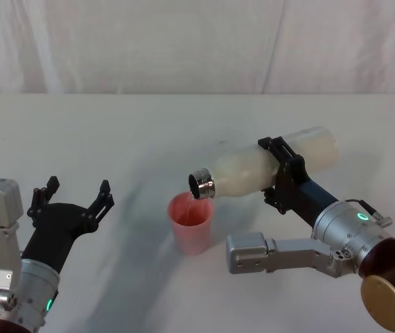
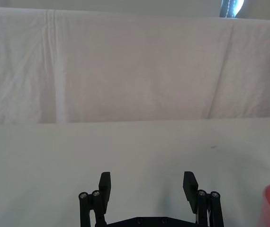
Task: Grasp the thermos with one hand and pour water into the cup lid.
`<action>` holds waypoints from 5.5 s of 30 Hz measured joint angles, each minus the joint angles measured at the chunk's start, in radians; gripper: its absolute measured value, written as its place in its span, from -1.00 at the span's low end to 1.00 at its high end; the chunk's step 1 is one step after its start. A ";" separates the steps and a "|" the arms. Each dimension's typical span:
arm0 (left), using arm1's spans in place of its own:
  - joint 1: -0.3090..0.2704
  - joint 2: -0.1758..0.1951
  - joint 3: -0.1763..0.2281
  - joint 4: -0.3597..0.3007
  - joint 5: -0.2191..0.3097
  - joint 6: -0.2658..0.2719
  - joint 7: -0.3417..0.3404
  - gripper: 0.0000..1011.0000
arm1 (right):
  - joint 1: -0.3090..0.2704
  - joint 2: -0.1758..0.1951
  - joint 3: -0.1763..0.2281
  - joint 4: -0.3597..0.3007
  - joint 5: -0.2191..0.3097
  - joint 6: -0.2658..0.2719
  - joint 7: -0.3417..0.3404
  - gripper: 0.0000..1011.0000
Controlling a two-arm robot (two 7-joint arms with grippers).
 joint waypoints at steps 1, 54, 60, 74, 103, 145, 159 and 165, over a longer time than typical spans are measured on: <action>0.000 0.000 0.000 0.000 0.000 0.000 0.000 0.98 | 0.000 0.000 0.000 0.000 0.000 0.000 0.000 0.88; 0.000 0.000 0.000 0.000 0.000 0.000 0.000 0.98 | 0.004 0.005 0.003 -0.006 -0.005 0.001 -0.003 0.88; 0.000 0.000 0.000 0.000 0.000 0.000 0.000 0.98 | 0.004 0.006 0.003 -0.007 -0.007 0.001 -0.004 0.88; 0.000 0.000 0.000 0.000 0.000 0.000 0.000 0.98 | 0.005 0.010 -0.002 -0.010 -0.020 0.006 -0.003 0.88; 0.000 0.000 0.000 0.000 0.000 0.000 0.000 0.98 | -0.001 0.005 -0.001 -0.007 -0.014 0.005 -0.007 0.88; 0.000 0.000 0.000 0.000 0.000 0.000 0.000 0.98 | -0.099 -0.095 0.158 0.041 0.423 -0.155 -0.038 0.88; 0.000 0.000 0.000 0.000 0.000 0.000 0.000 0.98 | -0.140 -0.135 0.219 0.047 0.552 -0.196 -0.042 0.88; 0.000 0.000 0.000 0.000 0.000 0.000 0.000 0.98 | -0.155 -0.162 0.253 0.056 0.638 -0.222 -0.042 0.88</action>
